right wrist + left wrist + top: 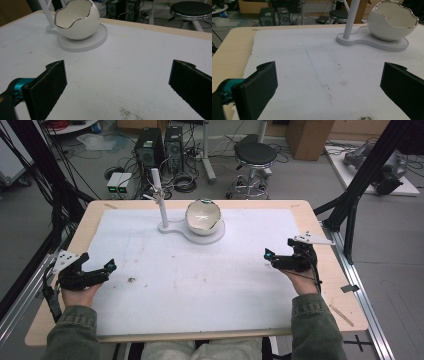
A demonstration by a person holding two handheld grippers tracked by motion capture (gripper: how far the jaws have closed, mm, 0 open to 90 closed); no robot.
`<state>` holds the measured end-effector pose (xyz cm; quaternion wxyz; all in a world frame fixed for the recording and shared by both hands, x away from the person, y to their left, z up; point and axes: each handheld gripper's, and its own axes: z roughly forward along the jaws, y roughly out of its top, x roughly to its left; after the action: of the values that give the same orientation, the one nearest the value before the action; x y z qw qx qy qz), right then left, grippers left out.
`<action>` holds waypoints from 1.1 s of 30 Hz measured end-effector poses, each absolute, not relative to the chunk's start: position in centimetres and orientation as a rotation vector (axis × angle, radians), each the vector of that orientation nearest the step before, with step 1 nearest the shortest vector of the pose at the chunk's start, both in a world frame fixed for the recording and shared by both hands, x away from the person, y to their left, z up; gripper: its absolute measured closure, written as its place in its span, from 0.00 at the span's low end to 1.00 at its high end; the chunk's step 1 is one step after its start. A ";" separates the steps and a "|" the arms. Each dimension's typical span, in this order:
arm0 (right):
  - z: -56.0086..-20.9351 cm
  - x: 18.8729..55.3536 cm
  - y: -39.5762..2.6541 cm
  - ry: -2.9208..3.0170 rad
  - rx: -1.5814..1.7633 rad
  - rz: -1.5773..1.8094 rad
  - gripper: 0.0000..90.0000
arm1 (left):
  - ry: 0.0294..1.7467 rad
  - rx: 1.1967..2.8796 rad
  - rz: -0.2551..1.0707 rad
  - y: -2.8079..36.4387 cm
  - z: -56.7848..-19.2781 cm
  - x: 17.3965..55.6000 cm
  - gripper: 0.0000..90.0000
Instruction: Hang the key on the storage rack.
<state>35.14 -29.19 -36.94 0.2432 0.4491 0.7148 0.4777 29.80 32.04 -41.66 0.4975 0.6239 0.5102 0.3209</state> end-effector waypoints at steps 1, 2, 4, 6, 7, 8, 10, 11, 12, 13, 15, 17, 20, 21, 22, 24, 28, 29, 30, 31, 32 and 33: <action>-37.1 34.9 -29.3 1.930 1.228 1.309 0.01 | 1.235 1.510 0.778 32.0 -41.6 29.8 0.02; -37.3 34.8 -29.4 1.922 1.224 1.314 0.01 | 1.236 1.507 0.779 32.0 -41.6 29.8 0.02; -37.7 34.5 -29.6 1.905 1.227 1.316 0.01 | 1.235 1.510 0.779 32.0 -41.6 29.7 0.02; -38.1 34.3 -29.7 1.903 1.228 1.314 0.01 | 1.235 1.509 0.780 32.0 -41.6 29.7 0.02; -38.2 34.2 -29.8 1.901 1.225 1.309 0.01 | 1.235 1.508 0.779 32.0 -41.6 29.7 0.02; -38.4 34.1 -29.9 1.893 1.218 1.306 0.01 | 1.235 1.509 0.779 32.0 -41.6 29.7 0.02; -38.5 34.0 -30.0 1.887 1.214 1.307 0.01 | 1.236 1.508 0.779 32.0 -41.6 29.7 0.02; -38.6 33.8 -30.0 1.882 1.210 1.309 0.01 | 1.235 1.507 0.779 32.0 -41.6 29.7 0.02; -38.6 33.7 -30.1 1.869 1.208 1.304 0.01 | 1.235 1.504 0.778 32.0 -41.6 29.7 0.02; -38.7 33.5 -30.2 1.860 1.211 1.308 0.01 | 1.237 1.505 0.778 32.0 -41.6 29.7 0.02; -38.8 33.3 -30.4 1.849 1.214 1.319 0.01 | 1.237 1.504 0.777 32.0 -41.6 29.6 0.02; -39.0 33.0 -30.6 1.833 1.216 1.325 0.01 | 1.236 1.504 0.777 32.0 -41.6 29.6 0.02; -39.5 32.7 -30.9 1.820 1.222 1.341 0.01 | 1.238 1.503 0.776 32.0 -41.6 29.6 0.02; -39.6 32.6 -31.0 1.810 1.226 1.343 0.01 | 1.237 1.502 0.775 32.1 -41.6 29.6 0.02; -39.8 32.4 -31.0 1.799 1.230 1.341 0.01 | 1.237 1.501 0.776 32.1 -41.6 29.6 0.02; -40.0 32.2 -31.2 1.776 1.235 1.341 0.01 | 1.237 1.499 0.775 32.1 -41.6 29.6 0.02; -40.2 31.9 -31.7 1.735 1.259 1.368 0.01 | 1.235 1.496 0.775 32.1 -41.6 29.6 0.02; -40.2 31.8 -31.8 1.730 1.268 1.370 0.01 | 1.234 1.496 0.774 32.1 -41.6 29.6 0.02; -40.3 31.8 -31.8 1.731 1.265 1.370 0.01 | 1.234 1.495 0.772 32.1 -41.6 29.6 0.02; -40.3 31.8 -31.8 1.729 1.263 1.371 0.01 | 1.233 1.495 0.772 32.1 -41.6 29.6 0.02; -40.4 31.8 -31.9 1.727 1.264 1.370 0.01 | 1.233 1.497 0.772 32.1 -41.6 29.6 0.02; -40.4 31.8 -31.9 1.728 1.262 1.370 0.01 | 1.232 1.496 0.771 32.1 -41.6 29.6 0.02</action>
<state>31.80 -31.85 -40.40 0.2957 0.4745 0.6497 0.5151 29.59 32.08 -41.58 0.5038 0.6195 0.5104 0.3192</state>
